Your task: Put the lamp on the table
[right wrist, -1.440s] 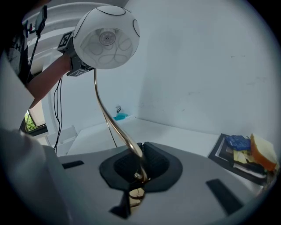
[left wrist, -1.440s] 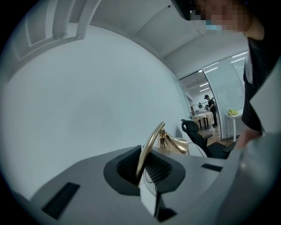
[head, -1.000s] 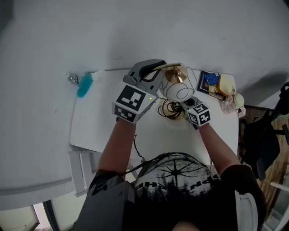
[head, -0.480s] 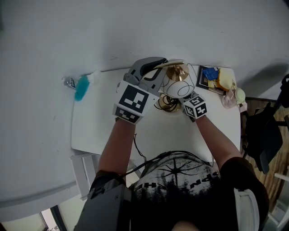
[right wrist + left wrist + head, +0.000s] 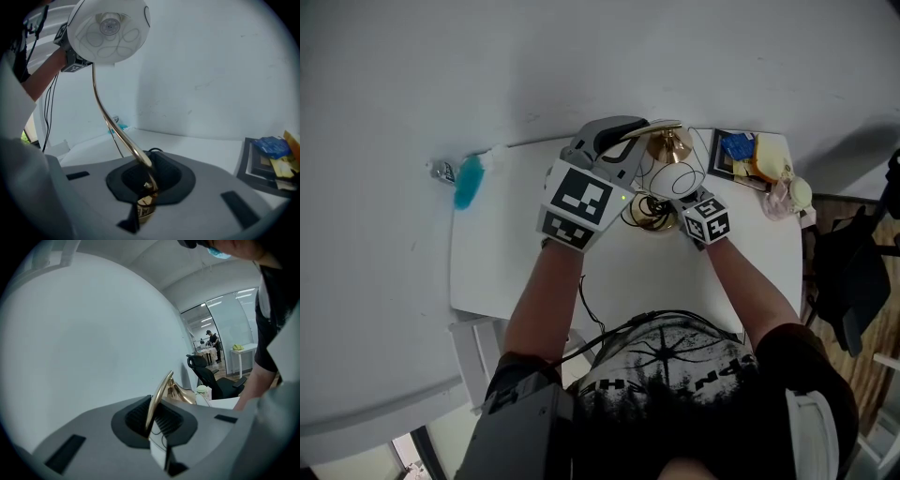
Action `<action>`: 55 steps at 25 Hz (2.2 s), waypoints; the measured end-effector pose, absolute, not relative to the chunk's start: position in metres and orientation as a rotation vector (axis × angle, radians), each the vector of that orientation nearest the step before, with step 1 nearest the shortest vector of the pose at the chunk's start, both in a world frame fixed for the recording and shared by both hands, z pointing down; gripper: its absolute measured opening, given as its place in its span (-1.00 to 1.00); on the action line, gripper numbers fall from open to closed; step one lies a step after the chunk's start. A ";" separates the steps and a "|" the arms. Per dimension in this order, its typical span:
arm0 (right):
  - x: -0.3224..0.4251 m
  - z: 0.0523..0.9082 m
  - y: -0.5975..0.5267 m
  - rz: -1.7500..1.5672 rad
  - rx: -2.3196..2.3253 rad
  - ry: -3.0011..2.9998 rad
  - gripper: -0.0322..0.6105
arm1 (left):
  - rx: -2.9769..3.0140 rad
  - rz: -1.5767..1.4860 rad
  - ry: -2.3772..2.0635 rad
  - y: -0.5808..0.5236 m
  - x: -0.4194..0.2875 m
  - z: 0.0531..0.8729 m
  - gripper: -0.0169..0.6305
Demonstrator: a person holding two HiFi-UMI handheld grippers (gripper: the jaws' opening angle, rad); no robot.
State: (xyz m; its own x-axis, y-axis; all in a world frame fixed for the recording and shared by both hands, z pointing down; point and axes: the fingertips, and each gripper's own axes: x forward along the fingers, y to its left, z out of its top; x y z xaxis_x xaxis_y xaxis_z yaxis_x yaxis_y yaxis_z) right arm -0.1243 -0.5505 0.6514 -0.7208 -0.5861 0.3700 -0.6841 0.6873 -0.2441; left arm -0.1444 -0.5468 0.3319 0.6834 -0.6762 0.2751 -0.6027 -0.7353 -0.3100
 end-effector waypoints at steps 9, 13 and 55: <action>-0.124 0.654 -0.550 0.546 1.055 -2.661 -0.84 | -2.709 -0.592 1.009 -0.546 -0.136 0.334 -0.89; -0.122 0.654 -0.550 0.562 1.073 -2.664 -0.84 | -2.702 -0.588 1.012 -0.545 -0.135 0.334 -0.89; -0.039 0.576 -0.443 0.389 0.839 -2.699 -0.57 | -2.497 -0.446 1.498 -0.410 -0.165 0.330 -0.83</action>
State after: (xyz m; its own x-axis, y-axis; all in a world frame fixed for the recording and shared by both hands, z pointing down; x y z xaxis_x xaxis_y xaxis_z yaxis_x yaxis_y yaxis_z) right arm -0.0394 -0.4432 0.5764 -0.7892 -0.5063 0.3477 -0.5839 0.7940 -0.1692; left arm -0.1649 -0.4102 0.3302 0.4423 -0.8834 0.1551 -0.8244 -0.4685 -0.3176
